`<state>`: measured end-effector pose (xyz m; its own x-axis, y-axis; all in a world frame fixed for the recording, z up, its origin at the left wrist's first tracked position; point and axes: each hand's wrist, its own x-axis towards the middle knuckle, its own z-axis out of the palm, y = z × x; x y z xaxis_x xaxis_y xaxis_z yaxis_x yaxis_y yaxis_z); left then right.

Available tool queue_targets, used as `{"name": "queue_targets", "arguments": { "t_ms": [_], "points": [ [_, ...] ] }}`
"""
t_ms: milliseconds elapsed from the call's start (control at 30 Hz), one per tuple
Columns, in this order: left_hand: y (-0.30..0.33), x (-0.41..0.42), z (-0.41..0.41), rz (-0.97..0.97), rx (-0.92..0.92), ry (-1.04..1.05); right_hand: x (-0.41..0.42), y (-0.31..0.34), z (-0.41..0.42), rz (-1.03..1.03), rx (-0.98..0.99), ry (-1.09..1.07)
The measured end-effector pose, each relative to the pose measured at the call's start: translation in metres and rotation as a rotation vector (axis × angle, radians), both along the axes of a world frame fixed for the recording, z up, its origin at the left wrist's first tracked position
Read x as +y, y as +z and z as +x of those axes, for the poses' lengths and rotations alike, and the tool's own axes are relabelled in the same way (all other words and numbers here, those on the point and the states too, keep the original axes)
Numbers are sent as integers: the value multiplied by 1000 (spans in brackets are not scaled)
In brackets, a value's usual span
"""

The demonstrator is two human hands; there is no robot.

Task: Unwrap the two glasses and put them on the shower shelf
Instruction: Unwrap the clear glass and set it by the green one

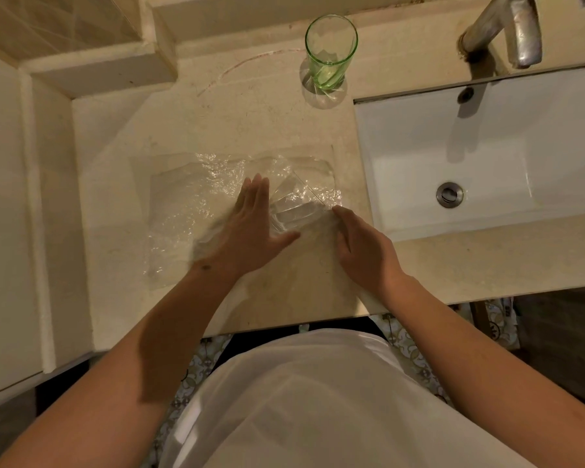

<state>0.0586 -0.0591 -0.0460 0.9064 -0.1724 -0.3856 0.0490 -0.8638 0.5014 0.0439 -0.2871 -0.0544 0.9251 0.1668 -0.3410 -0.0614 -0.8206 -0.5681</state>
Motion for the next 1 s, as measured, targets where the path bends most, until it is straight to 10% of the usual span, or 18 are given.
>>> {"name": "queue_targets", "arguments": {
  "t_ms": [1000],
  "points": [
    [-26, -8, 21, -53, -117, 128, -5, 0, 18, 112, -59, -1]
  ]
}}
